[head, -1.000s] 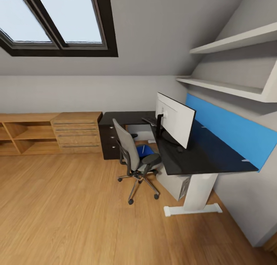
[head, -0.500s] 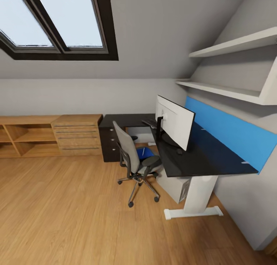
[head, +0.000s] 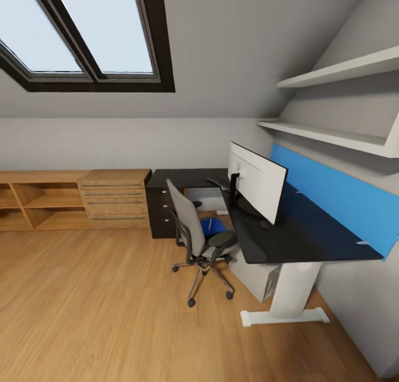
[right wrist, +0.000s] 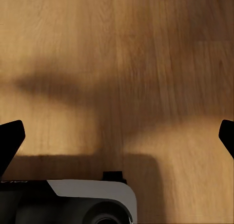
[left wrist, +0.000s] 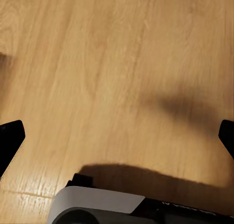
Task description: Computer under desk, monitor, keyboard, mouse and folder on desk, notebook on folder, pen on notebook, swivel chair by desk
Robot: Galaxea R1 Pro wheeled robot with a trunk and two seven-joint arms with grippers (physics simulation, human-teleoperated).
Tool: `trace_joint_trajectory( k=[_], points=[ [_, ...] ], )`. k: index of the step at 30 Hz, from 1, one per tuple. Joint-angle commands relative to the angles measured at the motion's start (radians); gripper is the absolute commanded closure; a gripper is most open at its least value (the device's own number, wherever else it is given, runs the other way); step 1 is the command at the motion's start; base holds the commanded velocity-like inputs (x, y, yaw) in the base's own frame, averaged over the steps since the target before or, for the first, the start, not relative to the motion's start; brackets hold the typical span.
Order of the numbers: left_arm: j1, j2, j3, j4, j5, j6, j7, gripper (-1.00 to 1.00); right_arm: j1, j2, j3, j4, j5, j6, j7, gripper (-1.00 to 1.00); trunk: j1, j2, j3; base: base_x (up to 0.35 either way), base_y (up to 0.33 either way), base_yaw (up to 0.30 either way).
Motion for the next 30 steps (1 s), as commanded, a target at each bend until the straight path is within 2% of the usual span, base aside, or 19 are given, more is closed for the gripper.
trace_joint_trajectory(
  k=[1, 14, 30],
  points=[
    [0.0, 0.0, 0.004, -0.001, 0.007, 0.0, -0.008, -1.0, 0.0, 0.0, 0.001, 0.001, 0.0, -0.006, -0.003, -1.0, 0.001, -0.001, 0.001, 0.294, 0.102, 0.066],
    [0.0, 0.0, 0.003, -0.001, 0.007, 0.0, -0.008, -1.0, 0.0, -0.001, -0.001, 0.001, 0.001, -0.022, -0.002, -1.0, 0.001, -0.001, 0.013, 0.249, 0.193, 0.049],
    [0.0, 0.0, 0.002, -0.001, 0.006, 0.0, -0.008, -1.0, 0.0, -0.002, 0.0, 0.001, 0.002, -0.022, -0.001, -1.0, 0.001, -0.001, 0.013, 0.319, -0.096, 0.001]
  ],
)
